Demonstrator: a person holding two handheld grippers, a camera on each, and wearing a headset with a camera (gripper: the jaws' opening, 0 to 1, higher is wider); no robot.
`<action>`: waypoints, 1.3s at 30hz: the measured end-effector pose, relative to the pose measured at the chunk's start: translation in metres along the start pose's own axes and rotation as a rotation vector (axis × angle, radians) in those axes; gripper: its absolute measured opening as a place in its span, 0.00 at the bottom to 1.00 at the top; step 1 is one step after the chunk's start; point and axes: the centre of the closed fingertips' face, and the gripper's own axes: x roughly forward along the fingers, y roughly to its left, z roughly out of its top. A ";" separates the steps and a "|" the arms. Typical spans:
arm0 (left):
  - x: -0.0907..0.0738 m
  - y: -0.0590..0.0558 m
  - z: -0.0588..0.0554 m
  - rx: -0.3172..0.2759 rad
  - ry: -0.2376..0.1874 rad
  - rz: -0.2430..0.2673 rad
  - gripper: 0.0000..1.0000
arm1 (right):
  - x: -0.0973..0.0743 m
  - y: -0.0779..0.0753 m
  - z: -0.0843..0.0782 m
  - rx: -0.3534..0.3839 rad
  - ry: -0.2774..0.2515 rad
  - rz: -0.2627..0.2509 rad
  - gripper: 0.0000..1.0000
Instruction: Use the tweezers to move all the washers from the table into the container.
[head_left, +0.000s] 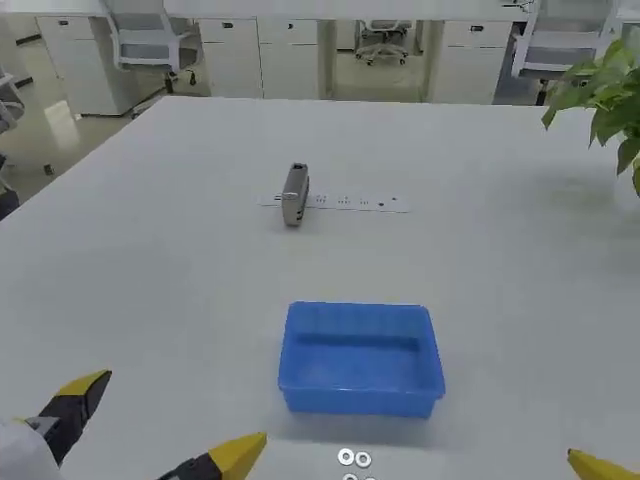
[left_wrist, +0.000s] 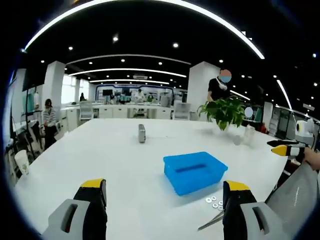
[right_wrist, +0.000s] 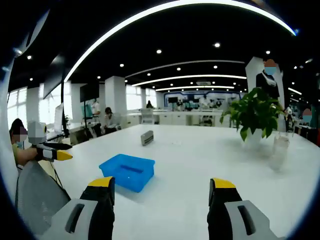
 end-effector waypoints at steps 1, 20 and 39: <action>0.000 0.001 0.000 -0.002 -0.001 0.002 0.99 | 0.000 0.001 -0.001 -0.002 0.005 0.003 0.74; 0.000 0.001 -0.001 -0.005 0.003 -0.001 0.99 | 0.002 0.004 -0.004 -0.010 0.025 0.013 0.73; 0.000 0.002 -0.002 0.004 0.011 0.008 0.99 | 0.001 0.003 -0.003 -0.015 0.025 0.007 0.73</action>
